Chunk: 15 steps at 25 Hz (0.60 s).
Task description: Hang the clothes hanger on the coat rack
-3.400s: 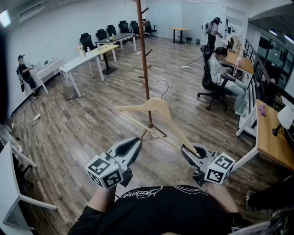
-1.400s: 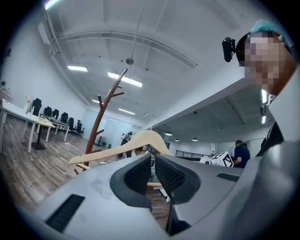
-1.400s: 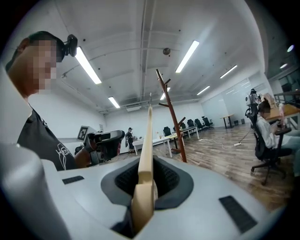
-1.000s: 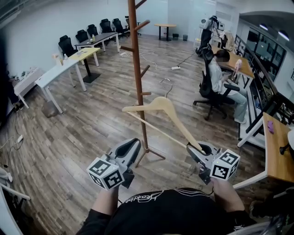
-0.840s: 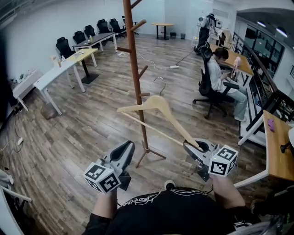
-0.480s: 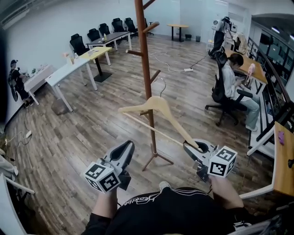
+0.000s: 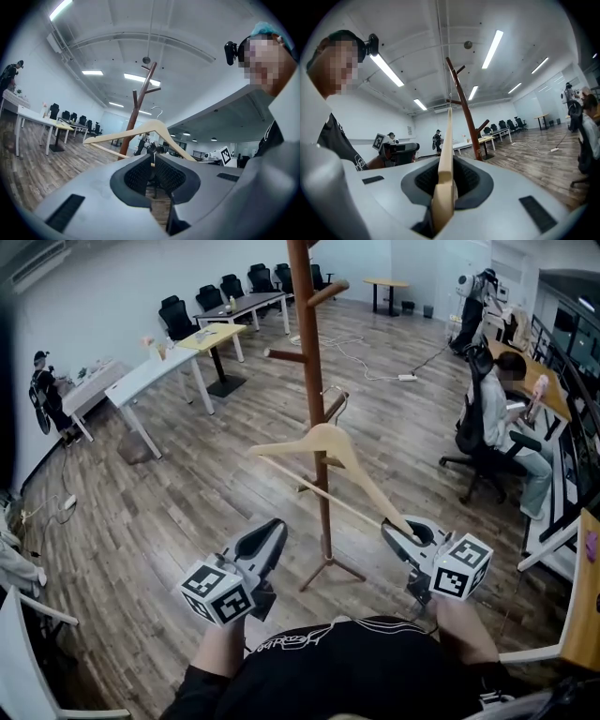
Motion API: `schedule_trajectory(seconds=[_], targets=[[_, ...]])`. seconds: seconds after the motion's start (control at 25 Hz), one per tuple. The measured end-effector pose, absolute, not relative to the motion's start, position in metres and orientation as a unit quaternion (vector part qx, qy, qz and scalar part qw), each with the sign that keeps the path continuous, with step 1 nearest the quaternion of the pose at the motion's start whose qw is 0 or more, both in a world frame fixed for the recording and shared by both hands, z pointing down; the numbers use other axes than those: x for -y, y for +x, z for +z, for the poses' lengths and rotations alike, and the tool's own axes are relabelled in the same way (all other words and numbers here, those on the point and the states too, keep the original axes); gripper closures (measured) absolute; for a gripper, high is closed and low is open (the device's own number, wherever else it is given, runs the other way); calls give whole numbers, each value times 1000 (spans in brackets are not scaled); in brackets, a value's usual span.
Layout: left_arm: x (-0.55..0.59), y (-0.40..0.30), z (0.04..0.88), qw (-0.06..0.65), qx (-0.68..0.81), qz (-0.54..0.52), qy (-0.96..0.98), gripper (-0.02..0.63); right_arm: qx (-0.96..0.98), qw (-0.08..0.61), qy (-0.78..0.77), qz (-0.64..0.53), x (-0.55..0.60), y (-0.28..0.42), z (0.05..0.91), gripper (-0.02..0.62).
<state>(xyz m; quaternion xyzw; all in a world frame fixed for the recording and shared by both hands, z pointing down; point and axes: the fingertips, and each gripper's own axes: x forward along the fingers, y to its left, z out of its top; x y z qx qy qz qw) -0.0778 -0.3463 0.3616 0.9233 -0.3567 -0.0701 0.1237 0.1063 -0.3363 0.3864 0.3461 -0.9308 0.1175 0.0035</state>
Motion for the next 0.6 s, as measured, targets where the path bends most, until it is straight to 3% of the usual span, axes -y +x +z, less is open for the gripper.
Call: schedule_trajectory(seconds=[0.6], targets=[[400, -107, 366, 129, 400, -62, 905, 574, 948, -10, 313, 55, 425, 88, 330, 525]])
